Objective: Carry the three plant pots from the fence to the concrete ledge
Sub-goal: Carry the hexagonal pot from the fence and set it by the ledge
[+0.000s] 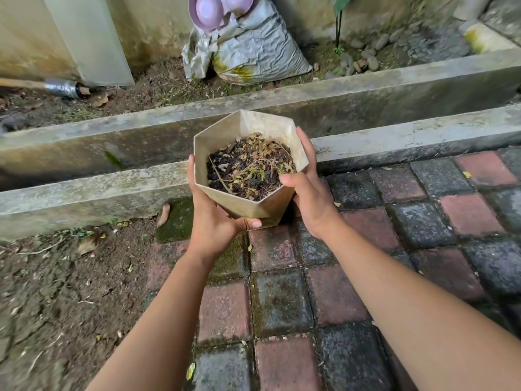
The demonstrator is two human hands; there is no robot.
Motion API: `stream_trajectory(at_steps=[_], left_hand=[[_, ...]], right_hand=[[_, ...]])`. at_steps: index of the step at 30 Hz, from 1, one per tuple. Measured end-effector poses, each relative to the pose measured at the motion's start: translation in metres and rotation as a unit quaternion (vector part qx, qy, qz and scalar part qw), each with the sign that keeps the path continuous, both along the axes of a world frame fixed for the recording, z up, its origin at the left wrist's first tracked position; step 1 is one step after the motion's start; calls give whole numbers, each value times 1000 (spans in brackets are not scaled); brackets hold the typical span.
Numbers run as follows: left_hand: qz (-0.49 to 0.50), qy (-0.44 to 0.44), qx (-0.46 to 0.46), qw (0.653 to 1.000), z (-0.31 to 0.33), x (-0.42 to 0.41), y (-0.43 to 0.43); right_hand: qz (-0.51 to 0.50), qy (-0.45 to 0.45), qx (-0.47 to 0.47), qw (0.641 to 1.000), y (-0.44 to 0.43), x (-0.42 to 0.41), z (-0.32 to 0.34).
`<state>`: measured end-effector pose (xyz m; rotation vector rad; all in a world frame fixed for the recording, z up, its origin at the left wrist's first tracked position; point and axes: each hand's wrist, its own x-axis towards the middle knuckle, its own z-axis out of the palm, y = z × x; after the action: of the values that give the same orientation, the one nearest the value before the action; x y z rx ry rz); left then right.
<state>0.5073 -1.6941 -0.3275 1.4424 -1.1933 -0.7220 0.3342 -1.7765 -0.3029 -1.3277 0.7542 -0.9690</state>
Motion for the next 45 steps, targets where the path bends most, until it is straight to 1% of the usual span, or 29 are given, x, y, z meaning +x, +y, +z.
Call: stream_trajectory(at_steps=[2, 4, 6, 9, 11, 15, 18, 22, 24, 28, 30, 33, 35, 37, 39, 45], left_hand=[[-11, 59, 24, 998, 10, 5, 5], [-1, 126, 50, 991, 24, 16, 11], [15, 170, 76, 982, 34, 28, 15], [25, 172, 91, 981, 50, 31, 10], [30, 171, 90, 981, 55, 25, 9], [48, 182, 84, 979, 49, 10, 13], [41, 178, 77, 980, 45, -1, 17], [57, 209, 63, 974, 45, -14, 18], [72, 195, 60, 976, 47, -19, 13], [91, 137, 53, 985, 44, -15, 8], [97, 112, 58, 987, 43, -13, 10], [95, 82, 56, 990, 46, -18, 13], [97, 57, 45, 993, 53, -24, 14], [96, 45, 33, 994, 57, -26, 14], [104, 45, 25, 993, 55, -26, 11], [127, 41, 5, 991, 43, -26, 7]], right_hand=[[-5, 10, 10, 1000, 1, -1, 1], [-12, 13, 18, 1000, 2, -1, 3], [-22, 20, 35, 999, 6, 2, 5], [-45, 42, 51, 997, 13, 2, 11], [-50, 41, 52, 997, 14, 2, 14], [-23, 42, 44, 998, 8, -2, 16], [-7, 41, 51, 998, -4, -9, 17], [8, 26, 51, 998, -17, -13, 19], [18, 21, 52, 998, -21, -15, 20], [17, 33, 43, 998, -22, -15, 21], [-21, 48, 22, 998, -15, -13, 21], [-129, 111, -53, 984, 0, -3, 21], [-172, 93, -64, 979, 12, 4, 16], [-173, 59, -67, 981, 23, 6, 13], [-163, 48, -76, 982, 30, 5, 12], [-158, 83, -111, 978, 24, 4, -2]])
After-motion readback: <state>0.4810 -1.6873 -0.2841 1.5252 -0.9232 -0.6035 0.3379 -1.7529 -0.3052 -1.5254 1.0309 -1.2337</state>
